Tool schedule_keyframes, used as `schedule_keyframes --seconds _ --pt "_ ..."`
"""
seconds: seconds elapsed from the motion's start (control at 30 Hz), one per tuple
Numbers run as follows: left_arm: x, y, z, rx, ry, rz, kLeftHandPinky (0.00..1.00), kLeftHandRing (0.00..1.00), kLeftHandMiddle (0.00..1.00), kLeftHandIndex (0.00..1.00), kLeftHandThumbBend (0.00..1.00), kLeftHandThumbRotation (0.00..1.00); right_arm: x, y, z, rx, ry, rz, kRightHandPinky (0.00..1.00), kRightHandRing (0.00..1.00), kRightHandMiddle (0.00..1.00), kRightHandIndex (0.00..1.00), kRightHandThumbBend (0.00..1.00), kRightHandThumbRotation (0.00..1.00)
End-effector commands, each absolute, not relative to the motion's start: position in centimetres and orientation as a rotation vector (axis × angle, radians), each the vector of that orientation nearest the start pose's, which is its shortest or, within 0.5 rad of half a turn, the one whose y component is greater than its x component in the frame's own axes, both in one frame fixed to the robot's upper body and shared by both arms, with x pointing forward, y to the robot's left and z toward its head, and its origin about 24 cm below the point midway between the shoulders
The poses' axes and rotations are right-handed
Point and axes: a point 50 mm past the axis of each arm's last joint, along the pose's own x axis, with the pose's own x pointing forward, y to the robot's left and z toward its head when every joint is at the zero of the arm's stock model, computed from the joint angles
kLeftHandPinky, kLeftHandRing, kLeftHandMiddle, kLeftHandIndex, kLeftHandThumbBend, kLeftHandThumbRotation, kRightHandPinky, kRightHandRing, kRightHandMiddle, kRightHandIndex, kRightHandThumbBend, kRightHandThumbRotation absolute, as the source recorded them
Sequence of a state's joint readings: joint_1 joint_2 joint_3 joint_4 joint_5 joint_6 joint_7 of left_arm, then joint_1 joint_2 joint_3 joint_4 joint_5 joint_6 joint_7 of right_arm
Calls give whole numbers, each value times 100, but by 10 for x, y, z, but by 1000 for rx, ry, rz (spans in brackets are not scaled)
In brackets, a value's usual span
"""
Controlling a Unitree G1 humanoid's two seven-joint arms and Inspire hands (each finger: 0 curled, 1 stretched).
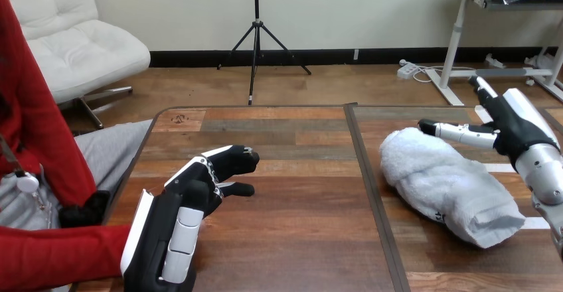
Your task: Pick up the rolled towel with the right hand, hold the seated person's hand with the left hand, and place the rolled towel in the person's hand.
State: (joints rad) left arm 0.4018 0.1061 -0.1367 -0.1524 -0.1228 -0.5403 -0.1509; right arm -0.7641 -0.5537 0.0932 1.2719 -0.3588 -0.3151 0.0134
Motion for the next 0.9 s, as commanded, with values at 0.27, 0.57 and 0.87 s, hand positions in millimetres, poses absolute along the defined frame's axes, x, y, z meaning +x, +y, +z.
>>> schedule_keyframes --seconds 0.27,0.57,0.87 --pt "170 150 56 -58 -359 -158 63 77 74 69 71 100 357 -282 64 -912 274 15 88 100 100 100 100 45" --pt "170 150 56 -61 -359 -160 64 76 73 69 71 100 355 -279 54 -951 329 50 86 100 100 100 100 46" --pt "169 151 57 -59 -356 -164 64 76 73 69 71 100 350 -277 42 -980 398 88 84 100 100 100 100 47"
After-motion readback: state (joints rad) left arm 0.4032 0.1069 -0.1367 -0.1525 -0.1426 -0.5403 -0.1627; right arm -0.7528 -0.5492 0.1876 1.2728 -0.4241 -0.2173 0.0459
